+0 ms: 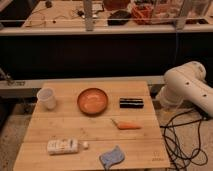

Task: Pick up the ceramic bowl

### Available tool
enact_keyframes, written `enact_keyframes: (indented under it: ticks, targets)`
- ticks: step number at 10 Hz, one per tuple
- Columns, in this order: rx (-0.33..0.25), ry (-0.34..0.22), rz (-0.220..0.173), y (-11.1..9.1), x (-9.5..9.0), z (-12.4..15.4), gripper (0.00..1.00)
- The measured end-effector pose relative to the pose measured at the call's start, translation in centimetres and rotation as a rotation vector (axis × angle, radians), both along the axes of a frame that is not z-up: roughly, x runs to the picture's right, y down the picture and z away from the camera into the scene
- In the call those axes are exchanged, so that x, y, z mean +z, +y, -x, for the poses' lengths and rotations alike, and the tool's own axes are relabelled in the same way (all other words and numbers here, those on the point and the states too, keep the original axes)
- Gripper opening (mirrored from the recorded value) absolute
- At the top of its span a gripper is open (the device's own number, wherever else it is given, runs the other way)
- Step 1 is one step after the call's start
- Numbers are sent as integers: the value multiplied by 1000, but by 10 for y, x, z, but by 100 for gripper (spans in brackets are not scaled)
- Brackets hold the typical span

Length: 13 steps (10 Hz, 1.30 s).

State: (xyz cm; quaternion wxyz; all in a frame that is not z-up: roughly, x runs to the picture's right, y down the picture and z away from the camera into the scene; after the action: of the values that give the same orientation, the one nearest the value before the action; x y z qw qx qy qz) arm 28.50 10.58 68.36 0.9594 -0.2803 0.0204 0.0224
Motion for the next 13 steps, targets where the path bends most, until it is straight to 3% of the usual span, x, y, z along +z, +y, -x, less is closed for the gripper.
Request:
enact_keyframes:
  ticks: [10, 13]
  targets:
    - [0, -1, -4, -2, 0, 0, 80]
    - [-25, -37, -44, -27, 13, 23, 80]
